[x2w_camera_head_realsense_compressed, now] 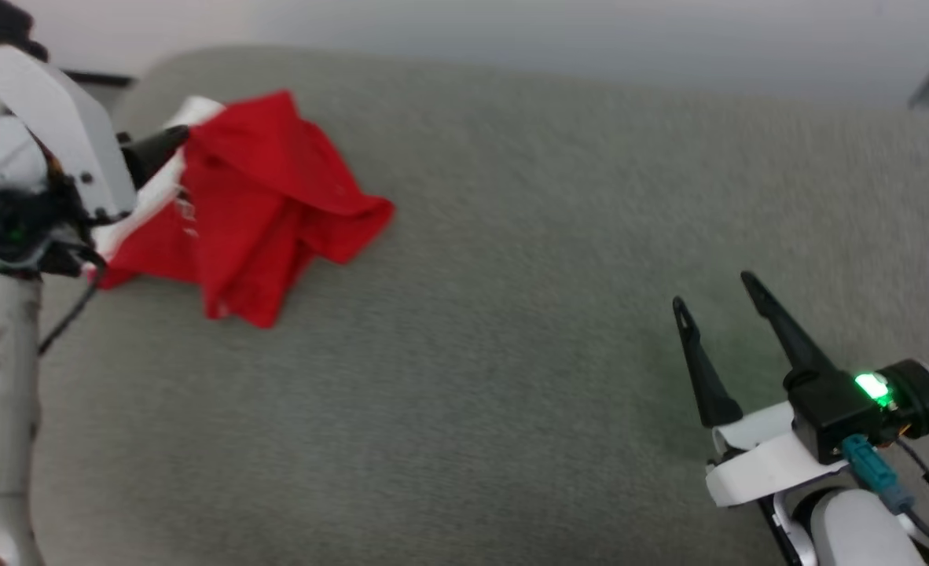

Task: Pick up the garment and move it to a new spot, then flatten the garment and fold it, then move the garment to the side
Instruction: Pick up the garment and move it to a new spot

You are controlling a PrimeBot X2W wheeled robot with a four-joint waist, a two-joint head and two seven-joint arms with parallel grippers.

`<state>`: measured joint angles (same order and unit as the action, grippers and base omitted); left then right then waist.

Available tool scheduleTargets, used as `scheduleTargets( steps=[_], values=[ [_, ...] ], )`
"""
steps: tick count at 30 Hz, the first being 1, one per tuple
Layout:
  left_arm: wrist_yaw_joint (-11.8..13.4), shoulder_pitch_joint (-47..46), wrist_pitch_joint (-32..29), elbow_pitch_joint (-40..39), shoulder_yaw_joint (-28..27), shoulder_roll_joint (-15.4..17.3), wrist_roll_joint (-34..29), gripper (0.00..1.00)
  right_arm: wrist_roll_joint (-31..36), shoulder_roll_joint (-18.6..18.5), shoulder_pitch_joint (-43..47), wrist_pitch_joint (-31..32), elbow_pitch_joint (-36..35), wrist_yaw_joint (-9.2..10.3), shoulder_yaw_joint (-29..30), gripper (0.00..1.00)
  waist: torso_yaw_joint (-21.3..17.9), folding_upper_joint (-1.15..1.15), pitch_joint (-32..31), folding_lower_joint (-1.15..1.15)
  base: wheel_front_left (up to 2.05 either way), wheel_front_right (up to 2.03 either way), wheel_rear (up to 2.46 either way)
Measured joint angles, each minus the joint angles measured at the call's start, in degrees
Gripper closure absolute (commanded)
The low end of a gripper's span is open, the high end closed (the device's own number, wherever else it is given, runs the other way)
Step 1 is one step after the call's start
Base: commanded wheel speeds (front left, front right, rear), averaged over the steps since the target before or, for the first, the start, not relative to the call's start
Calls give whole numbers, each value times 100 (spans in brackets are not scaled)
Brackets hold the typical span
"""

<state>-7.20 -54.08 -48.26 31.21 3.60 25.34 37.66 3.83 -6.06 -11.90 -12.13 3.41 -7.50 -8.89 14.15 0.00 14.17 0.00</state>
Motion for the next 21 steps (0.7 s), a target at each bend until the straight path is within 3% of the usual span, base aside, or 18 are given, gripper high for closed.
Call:
scheduleTargets(
  steps=[7,11,13,20,21],
  values=[
    [9,-441,-468,1033,322,142,-144,0,-31,-33,-46,125,-380,0,23,0,-471,0,731,0,0,0,0],
    [141,-522,-668,1657,514,194,-338,0,-64,-53,-54,209,-587,0,32,0,-701,0,1086,0,0,0,0],
    [267,-553,-719,1960,512,207,-348,0,-80,-54,-86,242,-678,0,30,0,-803,0,1246,0,0,0,0],
    [336,-903,-719,2503,450,332,-301,0,-90,-32,-114,392,-887,0,37,0,-1096,0,1617,0,0,0,0],
    [338,-947,-686,2536,460,343,-310,14,-90,-32,-108,405,-911,0,49,0,-1116,0,1645,0,0,0,0]
  ],
)
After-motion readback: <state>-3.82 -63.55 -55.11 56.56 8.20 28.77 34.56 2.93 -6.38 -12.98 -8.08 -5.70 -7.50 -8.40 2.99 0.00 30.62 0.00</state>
